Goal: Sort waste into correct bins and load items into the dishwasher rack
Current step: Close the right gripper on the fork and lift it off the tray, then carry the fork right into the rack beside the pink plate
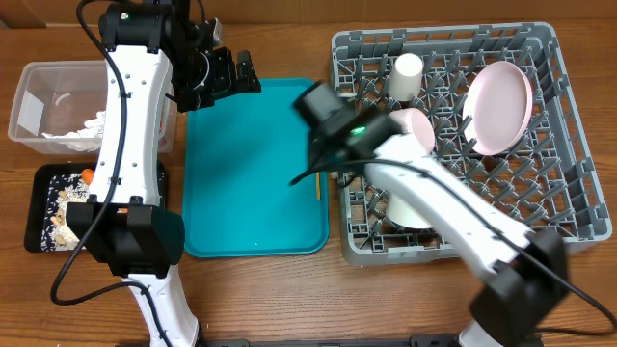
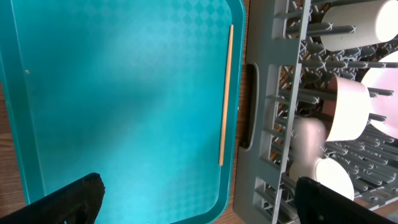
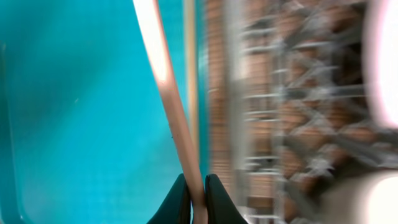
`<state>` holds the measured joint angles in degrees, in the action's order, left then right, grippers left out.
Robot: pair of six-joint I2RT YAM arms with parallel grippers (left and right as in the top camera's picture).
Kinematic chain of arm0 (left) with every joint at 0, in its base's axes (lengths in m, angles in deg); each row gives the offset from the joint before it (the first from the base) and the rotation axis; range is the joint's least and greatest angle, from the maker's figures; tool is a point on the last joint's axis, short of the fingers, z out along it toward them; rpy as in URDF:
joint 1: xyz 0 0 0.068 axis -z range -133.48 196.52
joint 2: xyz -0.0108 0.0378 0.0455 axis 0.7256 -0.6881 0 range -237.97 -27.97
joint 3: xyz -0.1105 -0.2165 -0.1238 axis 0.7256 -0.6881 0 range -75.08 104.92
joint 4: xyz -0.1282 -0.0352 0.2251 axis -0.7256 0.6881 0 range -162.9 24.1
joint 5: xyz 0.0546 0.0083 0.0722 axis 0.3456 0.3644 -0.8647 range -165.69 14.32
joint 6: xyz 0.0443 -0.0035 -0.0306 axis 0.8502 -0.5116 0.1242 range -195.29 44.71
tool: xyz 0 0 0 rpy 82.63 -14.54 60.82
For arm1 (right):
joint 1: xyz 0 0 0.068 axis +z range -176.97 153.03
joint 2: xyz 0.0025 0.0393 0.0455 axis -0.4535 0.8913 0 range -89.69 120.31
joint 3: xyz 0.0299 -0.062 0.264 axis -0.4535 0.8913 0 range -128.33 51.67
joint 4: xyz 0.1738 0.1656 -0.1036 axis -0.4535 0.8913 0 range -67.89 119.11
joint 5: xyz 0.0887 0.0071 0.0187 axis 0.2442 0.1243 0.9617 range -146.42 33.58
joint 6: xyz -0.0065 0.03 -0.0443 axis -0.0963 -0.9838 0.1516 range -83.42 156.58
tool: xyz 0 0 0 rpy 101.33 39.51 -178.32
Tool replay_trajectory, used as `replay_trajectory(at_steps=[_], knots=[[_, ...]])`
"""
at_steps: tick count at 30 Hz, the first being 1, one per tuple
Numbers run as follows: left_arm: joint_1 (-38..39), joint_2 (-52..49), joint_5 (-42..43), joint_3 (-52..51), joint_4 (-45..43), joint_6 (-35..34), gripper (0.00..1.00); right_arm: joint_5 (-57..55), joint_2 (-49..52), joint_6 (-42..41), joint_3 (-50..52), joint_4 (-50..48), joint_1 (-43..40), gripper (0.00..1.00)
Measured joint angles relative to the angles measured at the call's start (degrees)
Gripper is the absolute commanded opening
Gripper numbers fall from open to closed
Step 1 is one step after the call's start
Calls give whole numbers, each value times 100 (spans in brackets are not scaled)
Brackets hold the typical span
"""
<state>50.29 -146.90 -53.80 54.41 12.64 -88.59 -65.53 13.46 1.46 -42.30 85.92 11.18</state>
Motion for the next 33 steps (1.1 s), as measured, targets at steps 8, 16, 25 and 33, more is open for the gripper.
replay_trajectory(at_steps=[8, 16, 25, 33], knots=[[0, 0, 0, 0, 0, 0, 100, -13, -516, 761, -33, 494, -1460, 4], [0, 0, 0, 0, 0, 0, 100, -11, -516, 1593, -7, 498, -2896, 4], [0, 0, 0, 0, 0, 0, 100, -9, -516, 1882, 260, 184, -3543, 4], [0, 0, 0, 0, 0, 0, 100, -13, -505, 2166, 1014, -743, -3746, 4]])
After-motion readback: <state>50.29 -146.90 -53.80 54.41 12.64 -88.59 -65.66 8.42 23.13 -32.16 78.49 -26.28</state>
